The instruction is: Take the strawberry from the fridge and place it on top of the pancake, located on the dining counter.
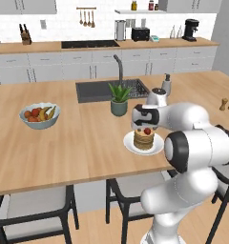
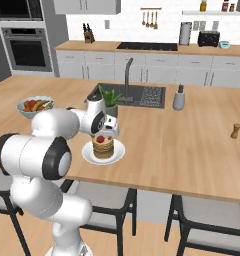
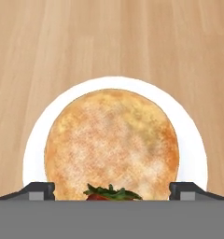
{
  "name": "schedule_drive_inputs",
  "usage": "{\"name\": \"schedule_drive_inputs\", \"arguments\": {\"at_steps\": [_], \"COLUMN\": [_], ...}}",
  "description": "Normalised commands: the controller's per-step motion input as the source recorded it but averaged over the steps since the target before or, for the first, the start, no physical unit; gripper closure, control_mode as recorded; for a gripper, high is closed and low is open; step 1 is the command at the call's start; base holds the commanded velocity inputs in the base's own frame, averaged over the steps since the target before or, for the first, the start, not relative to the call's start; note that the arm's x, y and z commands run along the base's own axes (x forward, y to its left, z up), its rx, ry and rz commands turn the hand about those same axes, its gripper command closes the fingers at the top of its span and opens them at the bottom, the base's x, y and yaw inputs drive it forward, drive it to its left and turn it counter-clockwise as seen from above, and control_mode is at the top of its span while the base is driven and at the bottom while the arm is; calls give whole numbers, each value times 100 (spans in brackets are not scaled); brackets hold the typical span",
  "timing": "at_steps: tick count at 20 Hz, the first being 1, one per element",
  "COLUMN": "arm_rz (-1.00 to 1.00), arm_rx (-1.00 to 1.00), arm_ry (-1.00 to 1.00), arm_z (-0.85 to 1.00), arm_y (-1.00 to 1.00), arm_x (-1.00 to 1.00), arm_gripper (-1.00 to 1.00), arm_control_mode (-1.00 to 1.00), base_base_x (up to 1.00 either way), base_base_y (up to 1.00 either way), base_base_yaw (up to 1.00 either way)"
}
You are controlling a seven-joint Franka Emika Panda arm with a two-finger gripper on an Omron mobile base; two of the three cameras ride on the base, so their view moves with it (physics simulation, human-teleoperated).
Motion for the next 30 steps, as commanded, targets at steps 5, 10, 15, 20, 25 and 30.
{"name": "schedule_drive_inputs", "arguments": {"at_steps": [5,10,15,20,25,30], "arm_rz": [0,-4,-11,-2,-3,-3], "arm_rx": [-1,-13,-10,-9,-5,-3], "arm_ry": [-7,-20,-13,-4,-9,-4], "arm_z": [33,100,78,24,0,-4], "arm_y": [1,29,31,32,32,34], "arm_x": [-12,-63,-100,-100,-100,-100], "arm_gripper": [-100,-100,-100,-100,-100,-100], "arm_control_mode": [-100,-100,-100,-100,-100,-100], "base_base_x": [0,0,0,0,0,0], "base_base_y": [0,0,0,0,0,0], "base_base_yaw": [0,0,0,0,0,0]}}
